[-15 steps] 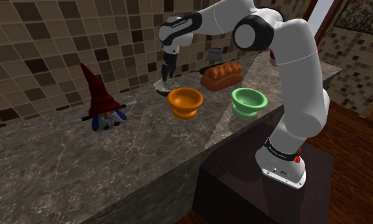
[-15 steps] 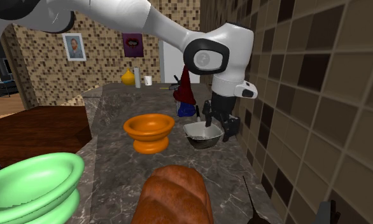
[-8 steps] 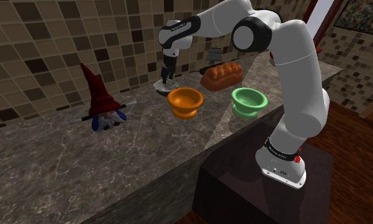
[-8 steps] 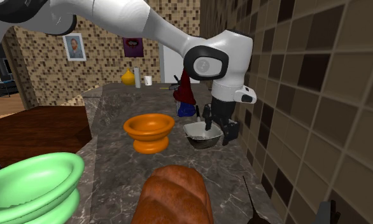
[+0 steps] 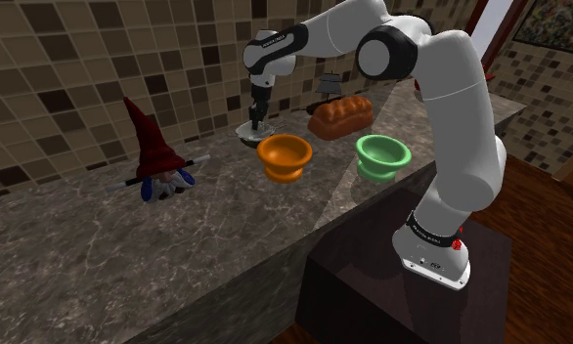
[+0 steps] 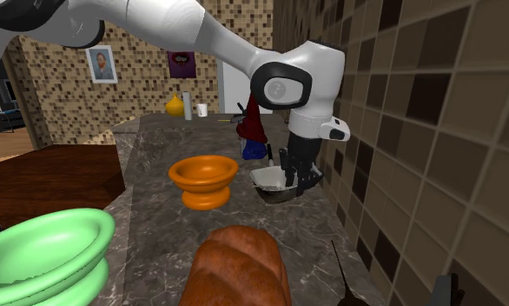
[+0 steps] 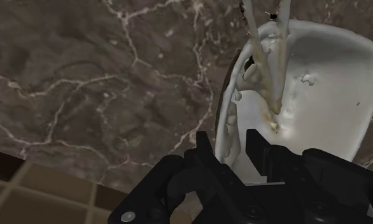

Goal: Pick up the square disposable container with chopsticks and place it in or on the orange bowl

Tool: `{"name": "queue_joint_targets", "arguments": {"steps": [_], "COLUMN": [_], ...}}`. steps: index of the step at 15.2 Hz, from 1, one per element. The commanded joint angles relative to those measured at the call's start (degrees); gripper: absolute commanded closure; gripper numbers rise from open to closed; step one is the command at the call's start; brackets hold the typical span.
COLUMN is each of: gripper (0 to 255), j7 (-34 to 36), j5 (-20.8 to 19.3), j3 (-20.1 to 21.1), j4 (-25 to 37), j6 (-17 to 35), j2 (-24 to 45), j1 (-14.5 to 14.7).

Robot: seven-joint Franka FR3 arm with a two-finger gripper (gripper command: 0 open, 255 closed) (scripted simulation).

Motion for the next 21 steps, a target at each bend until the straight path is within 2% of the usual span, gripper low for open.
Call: {"name": "queue_joint_targets", "arguments": {"steps": [1, 5, 21], "gripper": [255, 255, 255], "j7": [0.0, 0.0, 2.5], "j5": [0.0, 0.0, -1.4], "j3": [0.0, 0.0, -0.6], "j4": [0.0, 0.0, 5.7], "j6": [0.0, 0.0, -9.6], "j2": [0.0, 0.0, -4.1], "j1": [0.0, 0.0, -0.1]}}
